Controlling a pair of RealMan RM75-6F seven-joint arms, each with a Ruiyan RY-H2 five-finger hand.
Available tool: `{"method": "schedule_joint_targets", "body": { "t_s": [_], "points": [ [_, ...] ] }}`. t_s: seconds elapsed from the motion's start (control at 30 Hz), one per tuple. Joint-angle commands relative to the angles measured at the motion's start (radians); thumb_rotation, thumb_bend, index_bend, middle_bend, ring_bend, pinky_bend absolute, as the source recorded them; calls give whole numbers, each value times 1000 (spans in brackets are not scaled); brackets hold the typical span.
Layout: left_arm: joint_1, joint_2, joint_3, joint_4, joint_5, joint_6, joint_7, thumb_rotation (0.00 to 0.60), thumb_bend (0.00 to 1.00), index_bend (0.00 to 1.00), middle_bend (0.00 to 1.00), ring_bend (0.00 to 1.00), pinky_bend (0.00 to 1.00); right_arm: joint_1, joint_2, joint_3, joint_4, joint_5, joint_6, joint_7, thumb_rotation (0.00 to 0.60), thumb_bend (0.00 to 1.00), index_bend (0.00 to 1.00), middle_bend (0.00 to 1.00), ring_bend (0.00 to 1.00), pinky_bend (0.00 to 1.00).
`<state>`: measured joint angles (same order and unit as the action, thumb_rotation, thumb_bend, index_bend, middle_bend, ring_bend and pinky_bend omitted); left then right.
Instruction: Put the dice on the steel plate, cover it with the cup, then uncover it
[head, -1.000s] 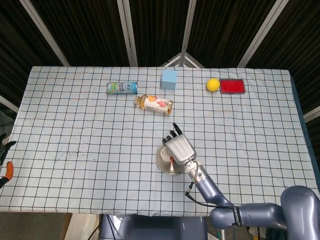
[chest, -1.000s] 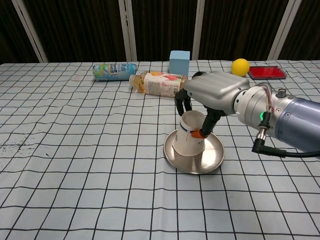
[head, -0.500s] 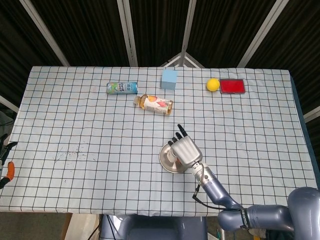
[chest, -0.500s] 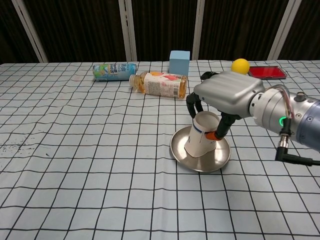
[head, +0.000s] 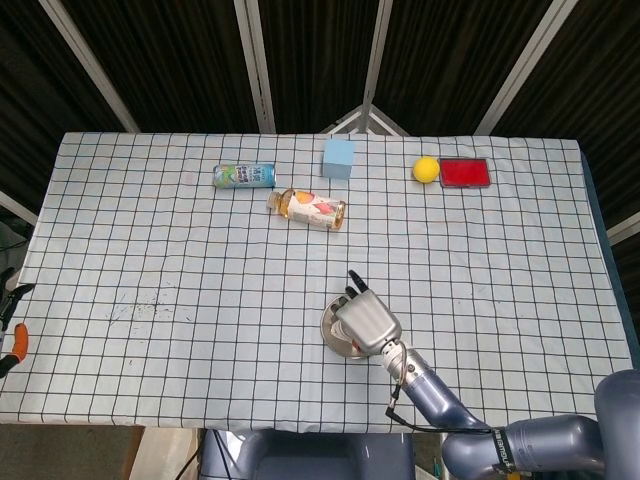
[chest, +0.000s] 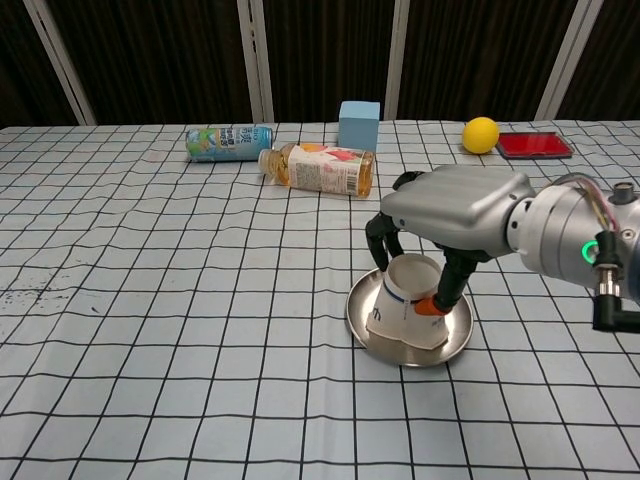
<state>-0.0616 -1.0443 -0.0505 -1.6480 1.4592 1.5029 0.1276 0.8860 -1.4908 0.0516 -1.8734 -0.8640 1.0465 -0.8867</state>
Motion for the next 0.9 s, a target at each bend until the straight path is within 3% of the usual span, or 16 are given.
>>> {"method": "schedule_joint_targets", "body": {
  "t_s": [0.03, 0.23, 0.47, 0.9],
  "points": [
    [1, 1, 0, 0, 1, 2, -3, 600, 837, 172, 0, 0, 0, 9, 4, 8, -12, 22, -12, 4, 600, 460, 632, 530, 250, 0],
    [0, 1, 1, 2, 1, -1, -3, 600, 837, 173, 0, 0, 0, 10, -4, 29, -9, 28, -33, 67, 600, 461, 632, 530, 251, 0],
    [2, 1, -1, 1, -1, 4, -3, 600, 837, 173, 0, 0, 0, -8, -35, 48, 50, -41, -44, 181, 600, 461, 632, 530, 251, 0],
    [1, 0, -1, 1, -3, 1, 4, 600, 837, 174, 0, 0, 0, -82, -164, 63, 327, -306, 49, 472, 600, 460, 647, 542, 271, 0]
  ]
}}
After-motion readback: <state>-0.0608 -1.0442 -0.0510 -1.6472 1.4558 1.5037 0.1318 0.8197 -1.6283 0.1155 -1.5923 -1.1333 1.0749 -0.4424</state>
